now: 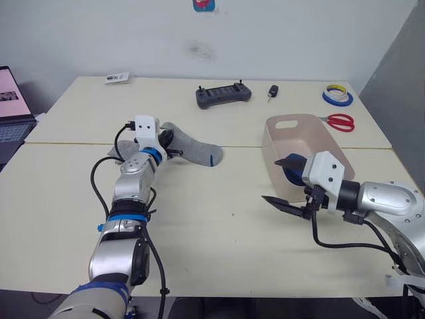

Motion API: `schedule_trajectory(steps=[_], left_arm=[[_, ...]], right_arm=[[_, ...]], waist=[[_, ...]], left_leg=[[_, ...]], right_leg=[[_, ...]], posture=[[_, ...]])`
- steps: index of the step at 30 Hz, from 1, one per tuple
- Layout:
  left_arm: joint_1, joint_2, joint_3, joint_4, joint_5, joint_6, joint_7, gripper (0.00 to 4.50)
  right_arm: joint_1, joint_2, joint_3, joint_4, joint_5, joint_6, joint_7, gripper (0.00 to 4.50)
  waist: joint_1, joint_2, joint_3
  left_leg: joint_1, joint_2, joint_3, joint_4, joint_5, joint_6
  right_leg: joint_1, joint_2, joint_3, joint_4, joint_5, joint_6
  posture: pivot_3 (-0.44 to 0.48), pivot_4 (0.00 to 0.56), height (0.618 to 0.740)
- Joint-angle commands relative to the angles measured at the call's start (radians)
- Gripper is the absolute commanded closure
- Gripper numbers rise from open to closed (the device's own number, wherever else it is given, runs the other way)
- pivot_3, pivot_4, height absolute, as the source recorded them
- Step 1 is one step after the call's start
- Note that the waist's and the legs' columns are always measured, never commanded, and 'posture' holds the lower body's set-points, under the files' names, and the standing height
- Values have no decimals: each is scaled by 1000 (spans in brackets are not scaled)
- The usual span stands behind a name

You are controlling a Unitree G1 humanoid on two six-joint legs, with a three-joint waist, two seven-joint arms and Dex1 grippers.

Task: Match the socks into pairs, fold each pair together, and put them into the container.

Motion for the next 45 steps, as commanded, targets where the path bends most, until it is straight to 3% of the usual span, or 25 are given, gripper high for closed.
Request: schedule_trajectory(steps=[1,6,16,21,25,29,32,38,41,45], left_arm=[[50,15,-17,-224,-75,91,-88,4452],[156,105,10,-489,-220,298,-219,4452],[207,335,124,-658,-424,544,-353,4452],[228,504,165,-628,-392,532,-418,4452],[281,695,207,-619,-352,522,-501,4452],[344,813,168,-661,-301,494,-571,4452],[424,810,86,-786,-265,488,-572,4452],[544,626,-94,-1005,-265,552,-469,4452],[547,517,-271,-1055,-222,561,-428,4452],[496,412,-421,-1015,-164,547,-419,4452]], right_arm=[[0,-8,-21,-27,4,-12,-7,0],[2,-5,-18,-27,3,-15,-10,0],[-13,8,-2,-11,4,-37,-2,0],[-15,18,-2,-15,16,-37,0,0],[-16,39,10,-12,24,-44,2,0],[-27,58,43,2,17,-59,8,0],[-37,63,65,13,3,-73,13,0],[-11,34,52,-2,-3,-66,20,0],[18,0,28,-16,-1,-58,27,0],[49,-31,1,-34,5,-50,24,0]], waist=[[0,0,0],[-3,0,0],[-2,0,0],[-4,0,0],[-6,-1,1],[-3,0,1],[3,0,1],[1,-1,1],[1,-1,1],[1,-1,1]], left_leg=[[0,0,0,0,0,0],[1,1,0,0,0,0],[1,0,-1,0,0,0],[1,1,-1,-1,0,0],[1,1,-1,-2,0,0],[1,1,-1,-3,0,0],[1,0,-1,-3,-2,4],[0,1,0,-2,-2,4],[1,1,-1,-2,-2,4],[1,0,-1,-2,-2,4]], right_leg=[[0,0,0,0,0,0],[0,0,0,0,0,0],[0,0,0,0,0,0],[0,1,0,0,0,0],[-1,1,1,0,0,0],[-1,1,0,0,0,0],[0,0,0,-1,0,0],[0,0,1,-1,0,0],[0,0,1,0,0,0],[0,1,1,0,0,0]], posture=[[0,150,740],[0,150,740],[0,150,740],[0,150,740],[0,150,740],[0,150,740],[0,150,740],[0,150,740],[0,150,740],[0,150,740]])
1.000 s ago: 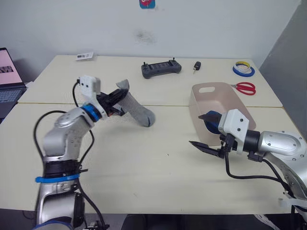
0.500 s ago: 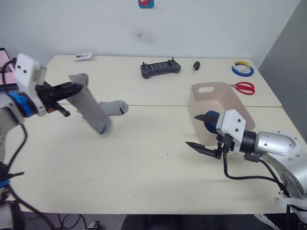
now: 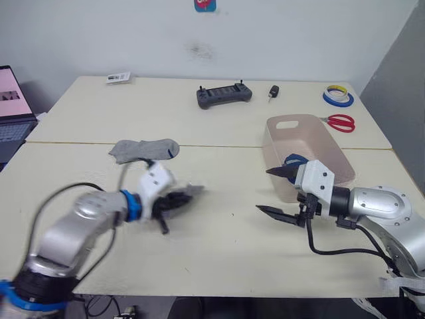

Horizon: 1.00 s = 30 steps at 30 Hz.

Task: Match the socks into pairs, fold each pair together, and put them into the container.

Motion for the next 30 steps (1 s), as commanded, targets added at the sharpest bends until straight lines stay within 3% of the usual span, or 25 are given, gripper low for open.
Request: schedule_trajectory(steps=[1,6,7,15,21,25,30], left_arm=[[-67,-62,-102,16,63,-21,10,4452],[-122,-159,-171,81,74,-21,-4,4452],[-127,-174,-178,85,78,-16,1,4248],[-148,-217,-140,36,26,27,-6,1864],[-127,-90,30,22,-53,-94,-169,47],[-87,14,144,140,-24,-310,-312,47],[11,149,187,205,-5,-465,-502,47]], right_arm=[[19,-28,-60,-52,10,1,-2,0],[61,-56,-97,-81,20,17,-5,0],[68,-59,-104,-84,22,20,-5,0],[85,-68,-109,-84,14,14,-1,0],[80,-66,-113,-75,24,-9,17,0],[86,-60,-67,-98,22,-19,29,0],[100,-76,181,-92,-196,-179,60,0]], waist=[[1,0,0],[-2,0,0],[-2,0,0],[-2,0,0],[-4,0,0],[-2,0,0],[-3,0,0]], left_leg=[[0,0,0,0,0,0],[0,0,0,0,0,0],[0,0,0,0,0,0],[0,0,0,0,0,0],[1,0,0,0,0,0],[1,0,0,0,1,-2],[1,0,0,-1,0,0]], right_leg=[[0,0,0,0,0,0],[0,1,0,0,0,0],[0,1,0,0,0,0],[1,1,0,0,0,0],[1,1,0,0,0,0],[1,1,0,0,0,0],[0,1,0,-1,0,0]], posture=[[0,150,740],[0,150,740],[0,150,740],[0,150,740],[0,150,740],[0,150,740],[0,150,740]])
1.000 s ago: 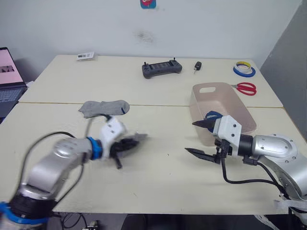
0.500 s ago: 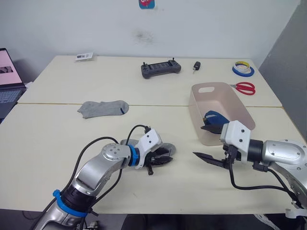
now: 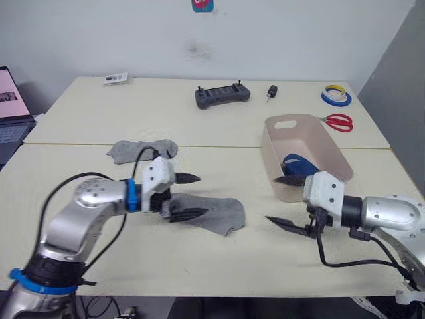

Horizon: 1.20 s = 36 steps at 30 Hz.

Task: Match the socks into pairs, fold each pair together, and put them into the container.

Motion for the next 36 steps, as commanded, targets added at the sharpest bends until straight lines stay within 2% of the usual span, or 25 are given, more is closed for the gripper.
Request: schedule_trajectory(steps=[1,6,12,16,22,26,36], left_arm=[[52,53,40,3,2,-104,-110,47],[127,94,93,3,-29,-141,-178,47],[158,126,140,53,-2,-209,-211,47],[153,143,155,109,38,-262,-208,0],[126,143,148,185,72,-317,-189,0],[80,150,112,295,163,-480,-210,0],[-96,31,-31,461,277,-829,-217,0]], right_arm=[[-9,5,166,6,-172,-147,11,0],[-44,96,359,140,-409,-328,-36,0],[-85,221,459,307,-588,-436,-90,0],[-112,280,460,383,-652,-471,-118,924],[-115,302,442,402,-668,-511,-100,3120],[-97,285,413,378,-637,-545,-76,4478],[-55,210,319,349,-519,-562,24,4478]], waist=[[0,0,0],[-1,0,0],[-1,0,0],[-1,0,0],[-1,0,0],[0,0,0],[2,-1,0]], left_leg=[[0,0,0,0,0,0],[0,0,0,0,0,0],[0,0,0,0,0,0],[1,1,0,0,0,0],[0,0,0,0,0,0],[1,0,0,0,0,0],[0,0,0,1,0,0]], right_leg=[[0,0,0,0,0,0],[0,0,0,1,0,0],[-1,0,0,1,0,0],[-1,1,0,2,0,0],[-1,1,-1,2,0,0],[-1,1,-1,2,0,0],[0,0,-1,2,0,0]], posture=[[0,150,740],[0,150,740],[0,150,740],[0,150,740],[0,150,740],[0,150,740],[0,150,740]])
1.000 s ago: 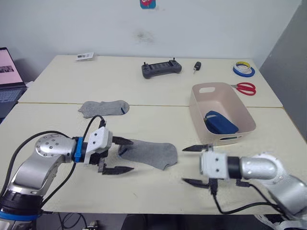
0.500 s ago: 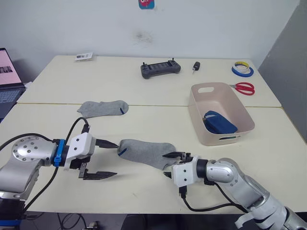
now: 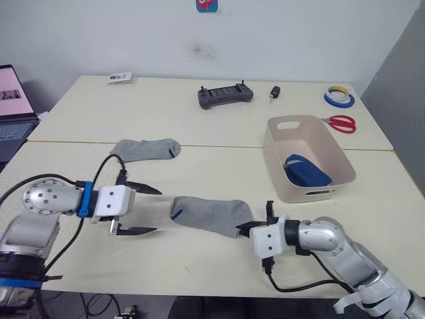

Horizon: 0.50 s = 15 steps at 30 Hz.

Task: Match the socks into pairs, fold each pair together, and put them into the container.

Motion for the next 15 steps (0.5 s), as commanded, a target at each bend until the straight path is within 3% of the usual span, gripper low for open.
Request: schedule_trajectory(steps=[1,7,10,15], left_arm=[[-44,-24,-39,44,33,-127,-3,0],[-122,-75,-128,169,88,-338,-7,0],[-151,-99,-169,238,125,-428,2,567],[-196,-116,-217,371,186,-544,33,2202]], right_arm=[[10,-6,-27,-48,30,-6,23,4478],[11,2,-40,-59,39,16,36,4478],[9,6,-46,-62,46,28,39,4500],[5,2,-52,-65,54,35,46,4500]], waist=[[-1,0,0],[-3,0,0],[-2,0,0],[-2,0,0]], left_leg=[[0,0,0,0,0,0],[0,0,0,0,0,0],[0,0,0,0,0,0],[1,0,0,1,0,0]], right_leg=[[0,0,0,0,0,0],[0,1,0,1,0,0],[0,1,0,1,0,0],[0,1,-1,1,0,0]], posture=[[0,150,740],[0,150,740],[0,150,740],[0,150,740]])
